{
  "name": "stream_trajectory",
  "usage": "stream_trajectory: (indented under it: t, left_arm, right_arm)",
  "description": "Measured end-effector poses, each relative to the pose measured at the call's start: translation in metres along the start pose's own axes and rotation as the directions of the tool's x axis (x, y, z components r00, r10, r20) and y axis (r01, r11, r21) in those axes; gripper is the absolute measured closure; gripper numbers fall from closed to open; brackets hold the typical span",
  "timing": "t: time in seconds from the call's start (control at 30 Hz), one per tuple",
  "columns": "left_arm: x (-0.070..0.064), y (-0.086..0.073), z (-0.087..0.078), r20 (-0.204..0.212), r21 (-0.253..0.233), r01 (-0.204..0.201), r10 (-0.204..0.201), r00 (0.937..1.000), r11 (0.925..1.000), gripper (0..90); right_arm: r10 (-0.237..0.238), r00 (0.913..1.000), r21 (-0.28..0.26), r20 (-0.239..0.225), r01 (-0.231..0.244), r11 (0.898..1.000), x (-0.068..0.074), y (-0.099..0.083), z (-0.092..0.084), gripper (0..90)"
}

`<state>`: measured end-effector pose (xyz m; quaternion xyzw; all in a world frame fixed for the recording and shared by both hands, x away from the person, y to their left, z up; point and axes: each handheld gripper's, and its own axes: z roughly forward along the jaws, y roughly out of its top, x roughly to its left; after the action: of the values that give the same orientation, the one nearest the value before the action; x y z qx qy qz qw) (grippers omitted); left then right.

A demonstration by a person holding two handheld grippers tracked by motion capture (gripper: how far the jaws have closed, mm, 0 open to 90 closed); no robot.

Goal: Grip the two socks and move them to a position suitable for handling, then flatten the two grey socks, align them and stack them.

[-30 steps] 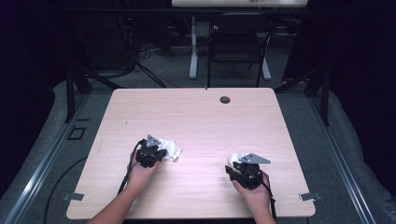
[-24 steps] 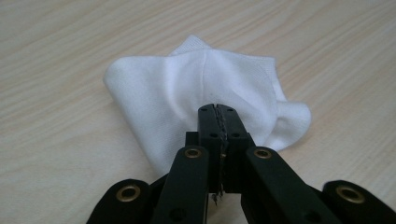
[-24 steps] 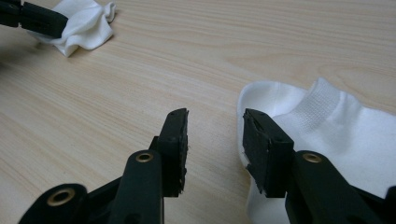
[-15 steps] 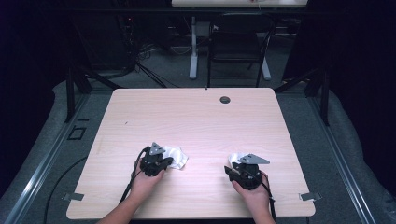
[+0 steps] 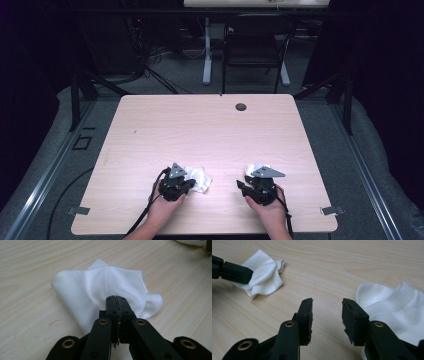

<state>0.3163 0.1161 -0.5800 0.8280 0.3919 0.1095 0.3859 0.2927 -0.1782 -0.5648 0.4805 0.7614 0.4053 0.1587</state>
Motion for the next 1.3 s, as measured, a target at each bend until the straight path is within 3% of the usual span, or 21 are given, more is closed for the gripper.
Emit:
stream_trajectory:
  t: [0.53, 0.73, 0.87, 1.0, 1.17, 1.3]
  left_arm:
    - [-0.032, -0.005, -0.002, 0.032, 0.013, -0.035, 0.035, 0.9989, 0.9993, 89.5]
    - [-0.032, 0.006, -0.007, 0.038, -0.027, -0.035, 0.036, 0.9986, 0.9990, 84.4]
    - [-0.036, 0.015, -0.009, 0.044, -0.056, -0.054, 0.057, 0.9974, 0.9969, 78.3]
    - [-0.043, 0.020, -0.002, 0.052, -0.056, -0.052, 0.055, 0.9971, 0.9970, 71.9]
    - [-0.050, 0.021, 0.009, 0.041, -0.022, -0.090, 0.091, 0.9951, 0.9957, 69.0]
    - [-0.053, 0.020, 0.016, 0.045, -0.017, -0.077, 0.078, 0.9960, 0.9969, 68.7]
  right_arm:
    - [-0.021, 0.9994, 0.013, -0.026, 0.021, 1.000, 0.008, -0.001, 0.001, 61.2]
    - [-0.034, 0.9990, 0.004, -0.030, 0.034, 0.999, 0.011, 0.000, 0.002, 61.7]
    - [-0.040, 0.9988, 0.012, -0.029, 0.041, 0.999, 0.010, 0.000, 0.003, 61.7]
    - [-0.038, 0.9987, 0.010, -0.034, 0.038, 0.999, 0.010, 0.000, 0.003, 61.7]
    - [-0.029, 0.9992, -0.003, -0.028, 0.029, 1.000, 0.008, 0.000, 0.001, 61.7]
    - [-0.020, 0.9995, -0.004, -0.026, 0.020, 1.000, 0.006, 0.000, 0.001, 61.7]
